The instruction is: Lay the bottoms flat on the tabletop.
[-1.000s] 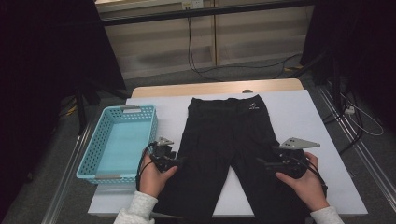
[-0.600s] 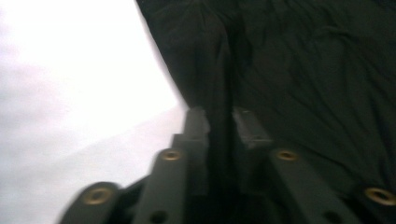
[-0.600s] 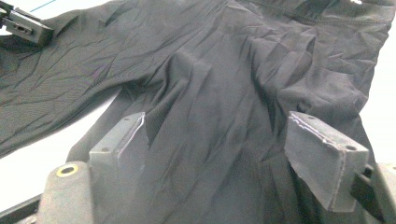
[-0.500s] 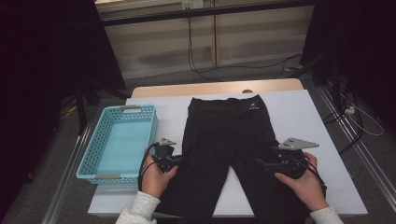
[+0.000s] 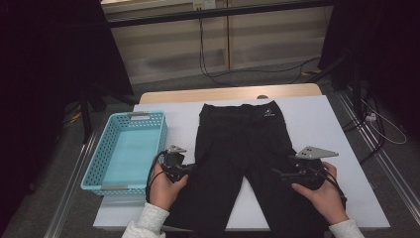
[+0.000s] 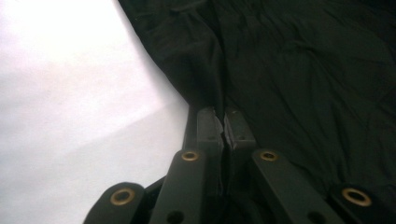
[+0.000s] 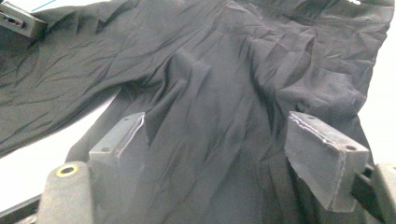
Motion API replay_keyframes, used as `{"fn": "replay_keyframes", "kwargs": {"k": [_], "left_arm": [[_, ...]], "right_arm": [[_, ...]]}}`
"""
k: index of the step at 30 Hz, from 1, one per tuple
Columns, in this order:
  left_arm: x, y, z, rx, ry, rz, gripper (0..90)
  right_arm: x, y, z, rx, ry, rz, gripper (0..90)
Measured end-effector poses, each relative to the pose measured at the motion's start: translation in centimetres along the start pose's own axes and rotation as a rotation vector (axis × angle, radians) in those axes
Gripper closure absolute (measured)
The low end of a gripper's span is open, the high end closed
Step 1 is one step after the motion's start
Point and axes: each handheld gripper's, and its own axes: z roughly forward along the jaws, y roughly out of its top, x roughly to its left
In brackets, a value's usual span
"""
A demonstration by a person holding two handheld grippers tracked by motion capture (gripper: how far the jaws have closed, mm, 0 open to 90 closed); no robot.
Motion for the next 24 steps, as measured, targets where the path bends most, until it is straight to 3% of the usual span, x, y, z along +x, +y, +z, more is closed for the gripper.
{"fn": "replay_keyframes", "kwargs": {"k": [6,10,18,24], "left_arm": [[-0.6,0.4,-0.2,-0.019,-0.032,0.006,88.3],[-0.7,0.4,-0.3,-0.008,-0.026,0.023,87.6],[-0.6,0.1,0.2,-0.002,-0.021,0.013,87.6],[-1.4,0.6,0.1,-0.033,-0.062,0.032,88.0]], "right_arm": [[0.0,0.0,0.0,-0.002,0.001,0.0,21.9],[-0.1,-0.1,0.0,0.0,0.0,0.001,21.9],[0.1,0.0,0.1,-0.003,0.003,-0.004,21.8],[0.1,0.0,0.1,-0.004,0.001,0.001,21.8]]}}
